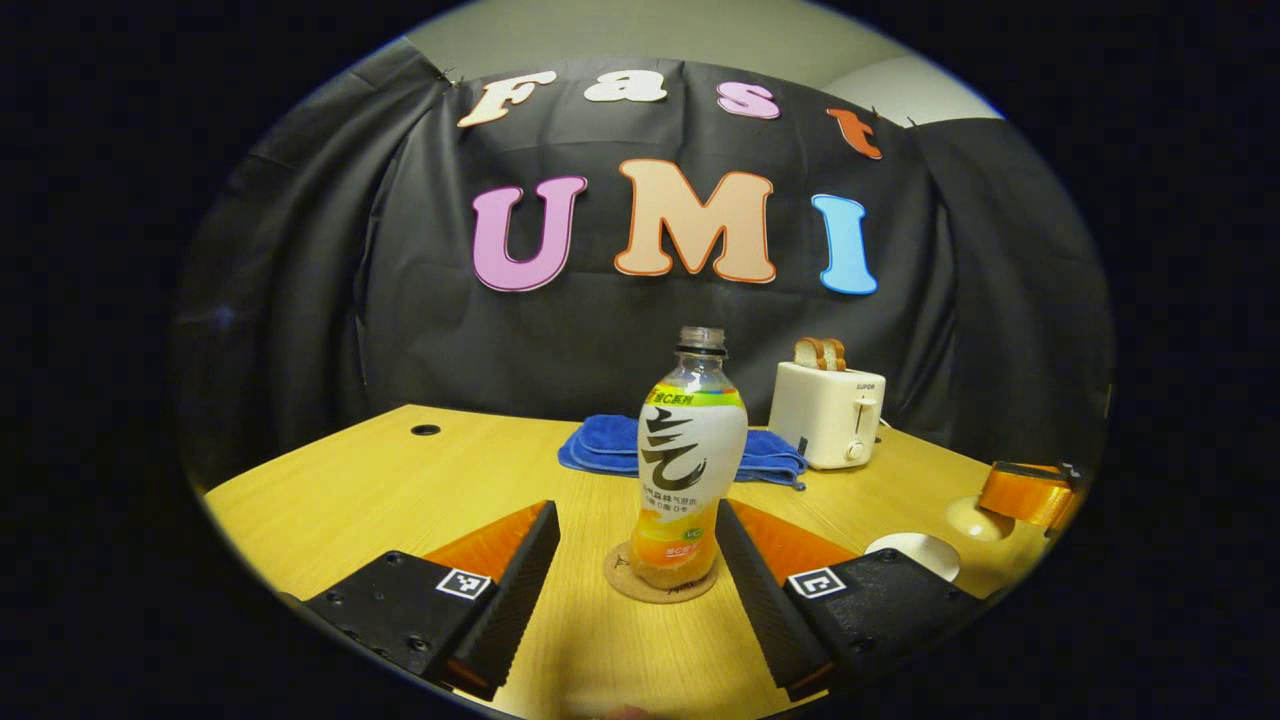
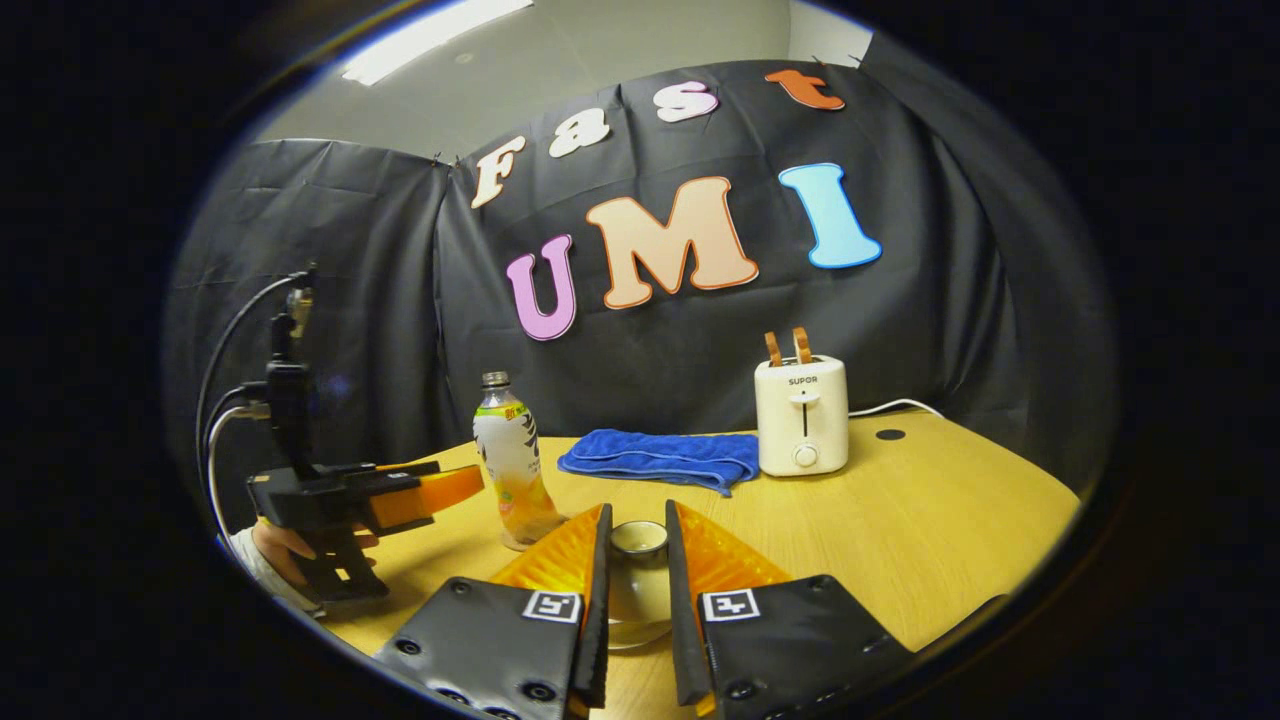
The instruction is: Open the teacup lid with one hand, grasp the water bottle and pour water into the teacup with the other hand; after pouring, place the water bottle on the coaster and then close the teacup lid.
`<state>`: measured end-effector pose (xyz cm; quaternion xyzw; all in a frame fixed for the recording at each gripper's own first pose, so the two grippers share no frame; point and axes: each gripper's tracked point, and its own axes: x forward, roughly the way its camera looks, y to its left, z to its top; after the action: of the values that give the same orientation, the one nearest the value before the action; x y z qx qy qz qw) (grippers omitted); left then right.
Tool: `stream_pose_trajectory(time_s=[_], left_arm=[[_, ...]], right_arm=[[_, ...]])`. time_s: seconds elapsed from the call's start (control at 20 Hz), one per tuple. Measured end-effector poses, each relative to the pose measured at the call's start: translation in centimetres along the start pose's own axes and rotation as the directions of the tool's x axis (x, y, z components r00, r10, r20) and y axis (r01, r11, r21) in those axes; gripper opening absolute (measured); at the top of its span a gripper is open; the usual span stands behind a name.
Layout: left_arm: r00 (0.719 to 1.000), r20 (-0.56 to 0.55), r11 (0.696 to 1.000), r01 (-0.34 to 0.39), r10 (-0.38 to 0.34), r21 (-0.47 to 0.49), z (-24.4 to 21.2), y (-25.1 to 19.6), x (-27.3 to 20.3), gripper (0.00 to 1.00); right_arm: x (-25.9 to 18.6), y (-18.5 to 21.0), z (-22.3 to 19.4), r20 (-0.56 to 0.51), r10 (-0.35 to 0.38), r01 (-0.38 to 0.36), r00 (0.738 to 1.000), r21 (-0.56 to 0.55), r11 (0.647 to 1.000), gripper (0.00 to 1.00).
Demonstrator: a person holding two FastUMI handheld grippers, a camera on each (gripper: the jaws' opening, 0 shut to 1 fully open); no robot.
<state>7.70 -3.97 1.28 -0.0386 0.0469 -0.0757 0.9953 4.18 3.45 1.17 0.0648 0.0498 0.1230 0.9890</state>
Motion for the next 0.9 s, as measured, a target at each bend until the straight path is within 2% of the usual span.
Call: stream_pose_trajectory(time_s=[0.25, 0.6, 0.75, 0.85, 0.9], left_arm=[[0.999, 0.025, 0.998, -0.022, 0.021, 0.055, 1.2, 1.3, -3.3, 0.92], [0.998, 0.054, 0.996, 0.012, -0.017, 0.087, 1.9, 0.6, -5.8, 0.92], [0.998, 0.061, 0.996, 0.017, -0.022, 0.086, 1.8, 0.6, -6.3, 0.92], [0.998, 0.06, 0.996, 0.021, -0.026, 0.086, 1.7, 0.5, -6.6, 0.92], [0.998, 0.059, 0.996, 0.024, -0.029, 0.09, 1.7, 0.4, -6.7, 0.92]], right_arm=[[1.7, 1.1, -1.4, -0.038, 0.001, -0.001, 0.999, -0.01, 1.0, 0.3], [3.0, 2.2, -4.1, -0.107, -0.009, 0.002, 0.994, -0.057, 0.998, 0.3], [3.0, 2.1, -4.3, -0.102, -0.021, 0.014, 0.995, -0.074, 0.997, 0.29], [3.0, 2.0, -4.5, -0.104, -0.03, 0.022, 0.994, -0.084, 0.996, 0.3], [2.9, 2.0, -4.4, -0.104, -0.03, 0.021, 0.994, -0.086, 0.996, 0.34]])
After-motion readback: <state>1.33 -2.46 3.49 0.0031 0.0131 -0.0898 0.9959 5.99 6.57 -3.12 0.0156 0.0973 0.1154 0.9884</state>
